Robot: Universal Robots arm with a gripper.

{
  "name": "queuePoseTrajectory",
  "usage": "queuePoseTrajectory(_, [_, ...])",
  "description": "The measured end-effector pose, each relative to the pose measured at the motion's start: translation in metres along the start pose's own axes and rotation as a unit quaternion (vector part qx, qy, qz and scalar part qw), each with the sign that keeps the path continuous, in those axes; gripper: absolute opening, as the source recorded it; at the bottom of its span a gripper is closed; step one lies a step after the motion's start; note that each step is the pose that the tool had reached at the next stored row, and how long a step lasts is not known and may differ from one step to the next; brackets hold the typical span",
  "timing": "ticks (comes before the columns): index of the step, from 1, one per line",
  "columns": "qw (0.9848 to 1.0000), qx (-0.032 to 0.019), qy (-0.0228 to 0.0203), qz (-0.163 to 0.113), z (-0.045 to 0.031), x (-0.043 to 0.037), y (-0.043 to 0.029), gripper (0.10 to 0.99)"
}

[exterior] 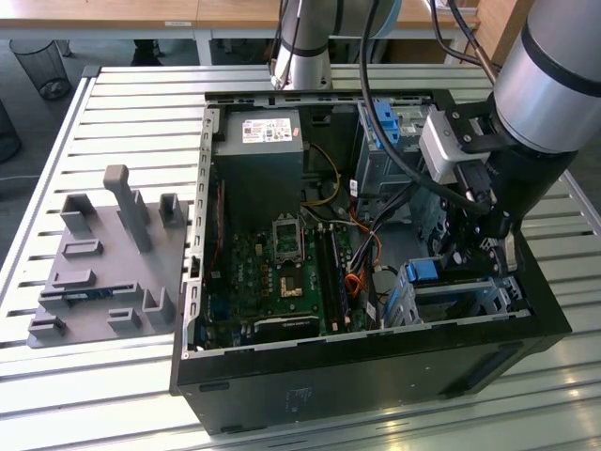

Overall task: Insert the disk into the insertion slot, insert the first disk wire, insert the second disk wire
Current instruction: 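Insert the second disk wire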

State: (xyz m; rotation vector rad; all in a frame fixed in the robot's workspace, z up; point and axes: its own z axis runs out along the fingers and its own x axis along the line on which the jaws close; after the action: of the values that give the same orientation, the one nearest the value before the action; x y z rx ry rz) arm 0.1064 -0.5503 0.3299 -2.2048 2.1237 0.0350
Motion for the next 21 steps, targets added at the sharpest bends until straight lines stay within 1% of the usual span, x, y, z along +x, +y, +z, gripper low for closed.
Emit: queuePoseTrajectory(21, [1.0,0.0,0.0,0.0,0.0043,0.0009,0.0002,0.196])
